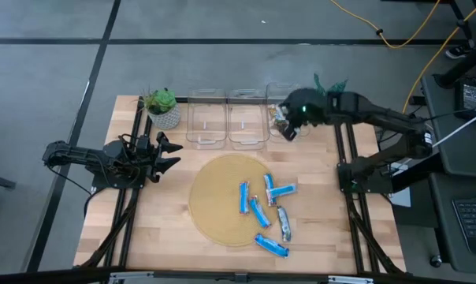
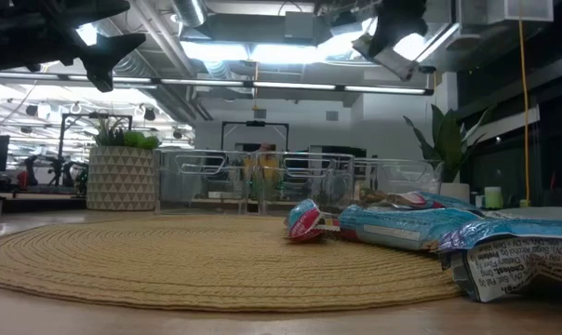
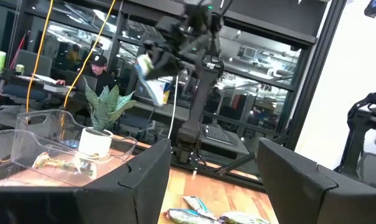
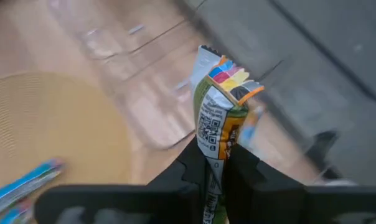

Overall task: Pick and place Granola Bars by type
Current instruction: Put the yellow granola bar into the right transparent bin

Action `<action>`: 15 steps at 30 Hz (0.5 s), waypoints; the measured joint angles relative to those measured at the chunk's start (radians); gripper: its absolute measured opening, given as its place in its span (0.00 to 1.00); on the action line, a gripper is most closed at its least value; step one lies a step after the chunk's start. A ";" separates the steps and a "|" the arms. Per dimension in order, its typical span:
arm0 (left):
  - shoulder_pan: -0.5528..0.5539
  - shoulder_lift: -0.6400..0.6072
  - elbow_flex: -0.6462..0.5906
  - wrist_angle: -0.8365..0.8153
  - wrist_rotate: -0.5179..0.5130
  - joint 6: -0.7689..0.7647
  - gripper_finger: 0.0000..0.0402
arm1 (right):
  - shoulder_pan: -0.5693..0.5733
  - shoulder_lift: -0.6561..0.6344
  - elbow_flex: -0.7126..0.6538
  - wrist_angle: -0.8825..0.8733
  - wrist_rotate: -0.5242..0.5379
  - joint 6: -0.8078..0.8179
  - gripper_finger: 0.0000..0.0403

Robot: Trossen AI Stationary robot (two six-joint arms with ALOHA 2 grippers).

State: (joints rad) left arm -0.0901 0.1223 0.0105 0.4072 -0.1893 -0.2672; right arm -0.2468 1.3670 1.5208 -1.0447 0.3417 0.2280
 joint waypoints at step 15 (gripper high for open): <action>0.000 0.000 0.000 0.000 0.000 0.000 0.56 | -0.402 0.051 -0.084 0.302 -0.244 -0.332 0.10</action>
State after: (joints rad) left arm -0.0898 0.1223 0.0105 0.4068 -0.1890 -0.2672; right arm -0.6488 1.4180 1.4370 -0.7427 0.0978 -0.1037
